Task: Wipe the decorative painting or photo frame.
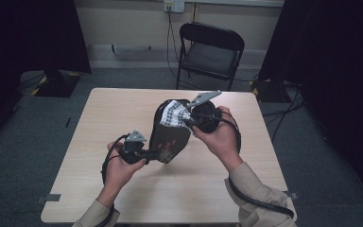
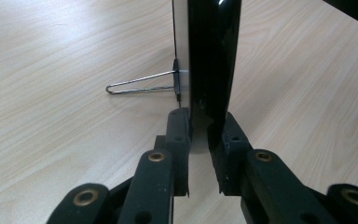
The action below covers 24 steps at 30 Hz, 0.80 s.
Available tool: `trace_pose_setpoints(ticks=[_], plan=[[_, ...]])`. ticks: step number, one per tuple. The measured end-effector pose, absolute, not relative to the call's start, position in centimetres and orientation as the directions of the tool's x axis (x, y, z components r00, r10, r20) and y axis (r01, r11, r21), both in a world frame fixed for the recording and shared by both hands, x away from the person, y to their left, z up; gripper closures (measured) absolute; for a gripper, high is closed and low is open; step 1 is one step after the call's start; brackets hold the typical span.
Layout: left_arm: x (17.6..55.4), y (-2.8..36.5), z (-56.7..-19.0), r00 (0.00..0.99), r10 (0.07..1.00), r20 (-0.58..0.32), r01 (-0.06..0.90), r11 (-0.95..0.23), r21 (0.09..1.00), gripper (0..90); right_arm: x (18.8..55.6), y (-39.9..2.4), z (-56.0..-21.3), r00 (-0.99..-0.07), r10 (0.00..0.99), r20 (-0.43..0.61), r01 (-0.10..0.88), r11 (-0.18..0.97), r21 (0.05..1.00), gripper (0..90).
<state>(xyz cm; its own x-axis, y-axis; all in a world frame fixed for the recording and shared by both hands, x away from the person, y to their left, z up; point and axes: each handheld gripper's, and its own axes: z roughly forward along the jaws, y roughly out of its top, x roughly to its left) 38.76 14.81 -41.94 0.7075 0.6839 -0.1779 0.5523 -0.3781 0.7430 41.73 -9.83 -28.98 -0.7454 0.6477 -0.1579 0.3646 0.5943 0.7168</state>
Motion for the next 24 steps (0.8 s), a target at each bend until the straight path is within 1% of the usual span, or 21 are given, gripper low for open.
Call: trace_pose_setpoints(ticks=[5,9,13,24], plan=[[38.8,14.8,-41.9,0.706,0.685,-0.179,0.552,-0.375,0.745,78.3,41.2,-9.5,-29.8,-0.758,0.635,-0.149,0.357,0.596,0.719,79.8],[38.8,14.9,-41.9,0.707,0.684,-0.177,0.551,-0.376,0.745,78.4,41.0,-9.4,-31.1,-0.767,0.625,-0.146,0.364,0.61,0.704,79.8],[38.8,14.9,-41.9,0.708,0.684,-0.176,0.55,-0.378,0.744,78.4,40.9,-9.3,-33.1,-0.774,0.619,-0.136,0.378,0.623,0.684,79.8],[38.8,14.9,-41.9,0.706,0.685,-0.18,0.552,-0.374,0.745,78.5,41.3,-9.7,-39.6,-0.769,0.634,-0.078,0.466,0.641,0.61,79.8]])
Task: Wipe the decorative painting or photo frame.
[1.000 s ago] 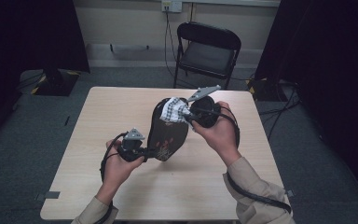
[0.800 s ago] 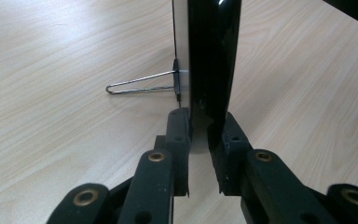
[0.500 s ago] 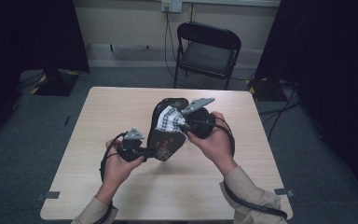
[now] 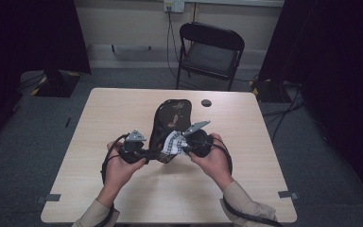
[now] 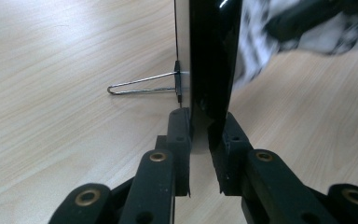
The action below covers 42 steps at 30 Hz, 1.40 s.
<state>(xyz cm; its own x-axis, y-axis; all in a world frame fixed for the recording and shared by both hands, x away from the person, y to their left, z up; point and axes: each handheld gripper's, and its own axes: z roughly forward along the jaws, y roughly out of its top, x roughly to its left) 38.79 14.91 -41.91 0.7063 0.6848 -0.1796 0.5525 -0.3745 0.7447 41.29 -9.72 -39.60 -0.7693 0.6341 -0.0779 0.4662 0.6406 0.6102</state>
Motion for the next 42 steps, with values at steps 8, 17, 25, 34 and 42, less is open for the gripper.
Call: trace_pose_setpoints(ticks=[8,17,25,34,42], plan=[[38.8,14.9,-41.9,0.705,0.685,-0.183,0.554,-0.372,0.745,78.5,41.4,-10.2,-43.8,-0.76,0.649,-0.041,0.523,0.647,0.555,79.8],[38.8,14.9,-42.0,0.703,0.686,-0.185,0.555,-0.367,0.747,78.5,41.1,-10.9,-45.2,-0.758,0.651,-0.044,0.543,0.666,0.512,79.8],[38.7,14.8,-41.9,0.699,0.69,-0.188,0.559,-0.363,0.746,78.5,41.1,-12.2,-40.0,-0.744,0.665,-0.071,0.505,0.629,0.591,79.9],[38.7,14.6,-41.9,0.698,0.692,-0.184,0.557,-0.364,0.746,78.4,41.3,-11.9,-30.7,-0.739,0.658,-0.146,0.408,0.61,0.679,79.9],[38.7,14.7,-42.0,0.699,0.69,-0.187,0.559,-0.364,0.745,78.4,41.2,-9.5,-26.3,-0.754,0.633,-0.175,0.339,0.604,0.721,79.9]])
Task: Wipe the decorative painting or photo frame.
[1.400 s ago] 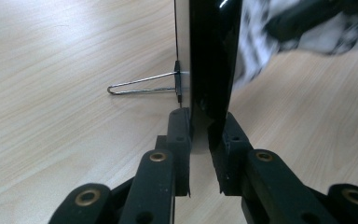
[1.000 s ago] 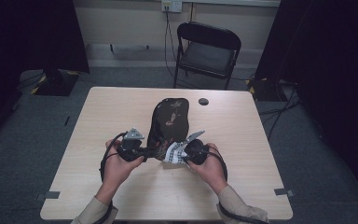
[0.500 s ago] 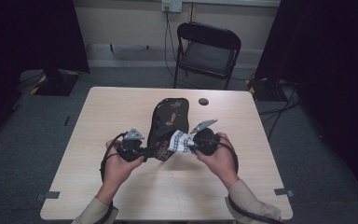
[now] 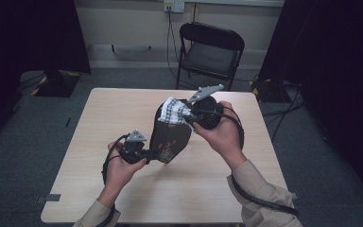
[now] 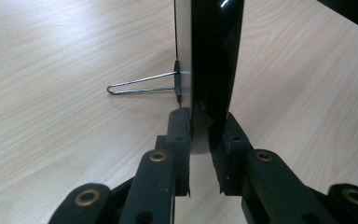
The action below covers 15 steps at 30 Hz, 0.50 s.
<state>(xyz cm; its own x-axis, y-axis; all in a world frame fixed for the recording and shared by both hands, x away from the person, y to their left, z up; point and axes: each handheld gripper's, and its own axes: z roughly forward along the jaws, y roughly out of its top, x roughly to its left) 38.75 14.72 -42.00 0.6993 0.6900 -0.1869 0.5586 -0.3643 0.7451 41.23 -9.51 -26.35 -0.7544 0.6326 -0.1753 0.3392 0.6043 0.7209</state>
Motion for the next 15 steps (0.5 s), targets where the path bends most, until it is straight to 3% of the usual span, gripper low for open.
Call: trace_pose_setpoints(ticks=[15], plan=[[38.8,14.8,-42.0,0.703,0.687,-0.185,0.555,-0.366,0.747,78.5,41.2,-8.1,-29.4,-0.78,0.609,-0.145,0.356,0.623,0.697,79.8]])
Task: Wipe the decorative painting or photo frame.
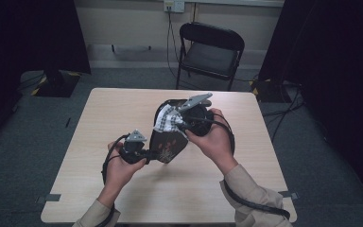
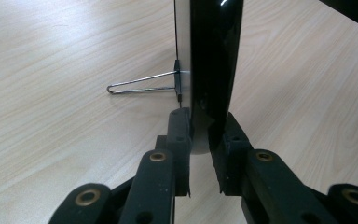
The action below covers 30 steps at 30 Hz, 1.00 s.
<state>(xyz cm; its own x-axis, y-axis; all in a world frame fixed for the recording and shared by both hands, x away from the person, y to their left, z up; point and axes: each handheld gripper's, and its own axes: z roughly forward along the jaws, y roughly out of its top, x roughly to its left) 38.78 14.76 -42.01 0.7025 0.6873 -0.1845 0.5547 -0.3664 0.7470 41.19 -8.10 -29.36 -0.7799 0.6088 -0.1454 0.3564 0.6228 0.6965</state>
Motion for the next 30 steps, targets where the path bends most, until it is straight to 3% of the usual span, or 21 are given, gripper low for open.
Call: trace_pose_setpoints(ticks=[30], plan=[[38.8,14.8,-42.0,0.704,0.686,-0.185,0.554,-0.367,0.747,78.5,41.6,-10.1,-40.4,-0.755,0.653,-0.067,0.495,0.633,0.595,79.8]])
